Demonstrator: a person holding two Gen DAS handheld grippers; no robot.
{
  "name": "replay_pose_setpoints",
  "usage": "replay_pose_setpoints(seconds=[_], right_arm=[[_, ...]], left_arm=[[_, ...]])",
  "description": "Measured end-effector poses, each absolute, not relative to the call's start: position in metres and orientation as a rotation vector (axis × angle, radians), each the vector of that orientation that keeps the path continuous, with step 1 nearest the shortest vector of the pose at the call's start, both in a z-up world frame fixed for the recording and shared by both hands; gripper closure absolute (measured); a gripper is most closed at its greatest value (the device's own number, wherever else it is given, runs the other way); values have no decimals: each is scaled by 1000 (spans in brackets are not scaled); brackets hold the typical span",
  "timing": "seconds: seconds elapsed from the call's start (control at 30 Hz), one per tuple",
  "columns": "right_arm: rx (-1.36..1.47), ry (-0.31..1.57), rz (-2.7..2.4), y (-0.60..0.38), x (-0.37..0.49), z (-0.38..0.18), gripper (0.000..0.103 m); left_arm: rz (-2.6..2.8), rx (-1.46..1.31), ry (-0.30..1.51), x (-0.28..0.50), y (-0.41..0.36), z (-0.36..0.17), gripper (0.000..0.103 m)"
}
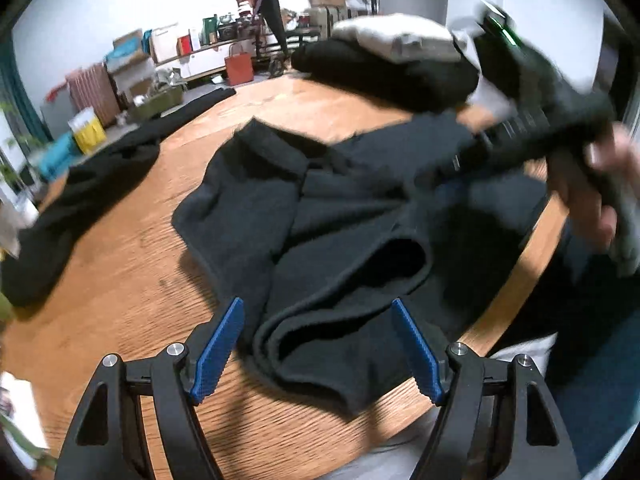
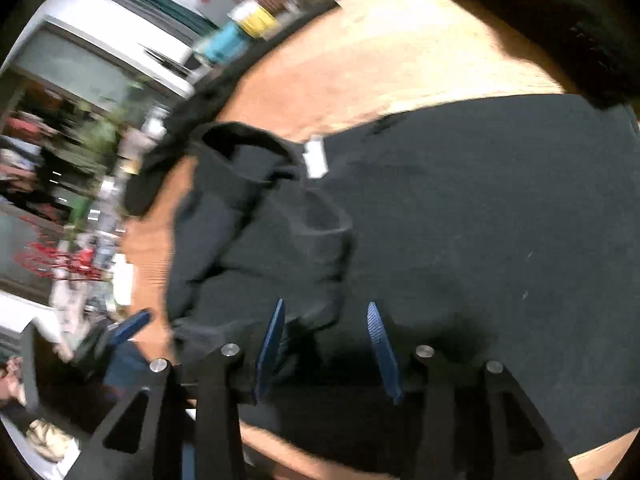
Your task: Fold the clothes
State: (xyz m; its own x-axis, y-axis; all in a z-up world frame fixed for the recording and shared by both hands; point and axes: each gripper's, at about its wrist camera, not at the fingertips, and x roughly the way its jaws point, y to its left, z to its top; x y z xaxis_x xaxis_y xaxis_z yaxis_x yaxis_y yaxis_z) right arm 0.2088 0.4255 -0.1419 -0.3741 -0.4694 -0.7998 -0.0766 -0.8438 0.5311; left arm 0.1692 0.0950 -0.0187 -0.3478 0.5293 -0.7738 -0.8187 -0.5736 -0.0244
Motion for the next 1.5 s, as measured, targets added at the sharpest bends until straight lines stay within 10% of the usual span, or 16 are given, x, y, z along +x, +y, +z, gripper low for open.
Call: replay_pose_setpoints(seconds=[0.33, 0.5, 0.6, 1.2, 1.23, 1.27, 1.33, 1.5], right_arm=[[1581, -223, -2317, 360, 230, -140, 69], [1600, -269, -2217, 358, 230, -148, 70], [1642, -250, -2224, 360, 228, -153, 96], [1399, -599, -2178, 413, 237, -92, 96], [1403, -581, -2186, 411, 238, -91, 96], [1407, -562, -2194, 410, 239, -91, 96], [1420, -519, -2215, 406, 240, -90, 96], [1589, -437, -2289, 418, 241, -106, 53]], left_arm=[[1812, -1043, 368, 162, 113, -30, 27], [1774, -1093, 390, 153, 126, -41, 27], [1801, -1138, 423, 143, 130, -47, 27], [1778, -848, 1107, 193, 155, -59, 27], [1771, -858, 1106, 192, 156, -60, 32], [1764, -875, 1102, 191, 157, -60, 65], [1787, -898, 1119, 186, 155, -59, 99], [1831, -1014, 1027, 167, 133, -57, 99]])
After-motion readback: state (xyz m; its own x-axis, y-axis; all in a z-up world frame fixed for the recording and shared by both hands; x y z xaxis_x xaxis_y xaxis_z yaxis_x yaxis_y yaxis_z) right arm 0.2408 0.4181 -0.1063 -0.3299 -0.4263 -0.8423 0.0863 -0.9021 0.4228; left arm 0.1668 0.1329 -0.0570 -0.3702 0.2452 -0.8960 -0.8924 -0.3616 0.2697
